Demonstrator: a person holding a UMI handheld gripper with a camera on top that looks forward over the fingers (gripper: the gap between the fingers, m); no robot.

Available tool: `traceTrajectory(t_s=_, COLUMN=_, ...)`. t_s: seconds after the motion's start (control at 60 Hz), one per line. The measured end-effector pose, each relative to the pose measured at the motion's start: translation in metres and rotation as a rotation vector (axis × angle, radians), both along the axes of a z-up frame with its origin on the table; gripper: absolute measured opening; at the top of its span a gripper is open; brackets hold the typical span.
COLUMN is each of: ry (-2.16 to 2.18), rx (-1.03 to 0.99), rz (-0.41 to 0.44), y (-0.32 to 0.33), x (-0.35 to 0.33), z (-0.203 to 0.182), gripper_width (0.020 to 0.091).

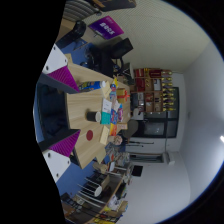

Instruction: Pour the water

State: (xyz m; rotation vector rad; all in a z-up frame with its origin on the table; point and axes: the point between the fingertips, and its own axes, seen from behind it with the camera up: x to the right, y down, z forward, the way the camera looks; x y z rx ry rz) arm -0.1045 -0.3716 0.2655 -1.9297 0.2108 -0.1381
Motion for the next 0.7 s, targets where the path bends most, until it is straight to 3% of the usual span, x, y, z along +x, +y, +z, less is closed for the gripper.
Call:
traceTrajectory(t_s=0.233, ry=0.009, rx=0.033, rz=0.034, y=0.031, x=0.01, z=-0.01, gripper_width=0.0816)
traceTrajectory(t_s=0.317, ry=0.016, rx=0.057, rz=0.085, y=0.05, x=0.001, z=-0.023, gripper_width=0.083)
traceTrajectory(t_s=0.55, ry=-0.024, rx=0.081, rz=0.197, y=0.14, x=-0.049, z=-0.091, gripper_width=0.0826)
traceTrajectory(t_s=0.7, ry=0.023, rx=0.111, rz=0.2, y=0.22, x=-0.085, z=-0.129, gripper_width=0.0807)
